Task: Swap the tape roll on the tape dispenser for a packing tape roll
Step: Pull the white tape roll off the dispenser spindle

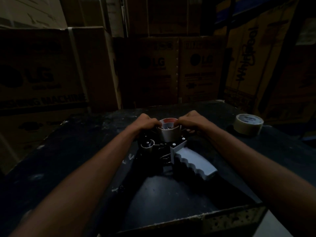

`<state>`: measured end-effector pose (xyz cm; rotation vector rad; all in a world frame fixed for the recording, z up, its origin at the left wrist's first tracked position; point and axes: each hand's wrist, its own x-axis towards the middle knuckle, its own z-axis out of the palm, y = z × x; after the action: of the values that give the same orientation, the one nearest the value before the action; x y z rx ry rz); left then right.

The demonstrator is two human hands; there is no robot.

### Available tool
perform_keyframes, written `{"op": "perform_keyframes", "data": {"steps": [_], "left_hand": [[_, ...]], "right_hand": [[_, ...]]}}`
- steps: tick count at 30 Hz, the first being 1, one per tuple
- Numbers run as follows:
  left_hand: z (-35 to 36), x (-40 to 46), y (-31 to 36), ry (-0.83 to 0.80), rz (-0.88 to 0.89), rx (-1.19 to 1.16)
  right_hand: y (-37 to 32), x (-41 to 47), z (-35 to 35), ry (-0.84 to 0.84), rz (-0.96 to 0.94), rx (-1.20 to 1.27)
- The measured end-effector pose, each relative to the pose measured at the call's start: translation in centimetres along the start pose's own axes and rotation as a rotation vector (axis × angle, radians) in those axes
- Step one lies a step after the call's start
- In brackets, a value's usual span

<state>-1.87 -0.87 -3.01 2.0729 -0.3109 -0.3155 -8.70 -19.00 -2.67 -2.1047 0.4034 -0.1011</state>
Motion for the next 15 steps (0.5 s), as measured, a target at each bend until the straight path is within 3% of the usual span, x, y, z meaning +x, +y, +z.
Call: {"op": "perform_keyframes", "data": {"steps": [6, 15], "left_hand": [[0.3, -0.3, 0.3, 0.027, 0.022, 0.067], [0.6, -0.7, 0.5, 0.098, 0.062, 0.127]], "right_hand": [[0.0, 0.5, 1.2, 0.16, -0.038, -0.067], [-0.1, 0.4, 1.4, 0.196, -0.095, -0.084]]}}
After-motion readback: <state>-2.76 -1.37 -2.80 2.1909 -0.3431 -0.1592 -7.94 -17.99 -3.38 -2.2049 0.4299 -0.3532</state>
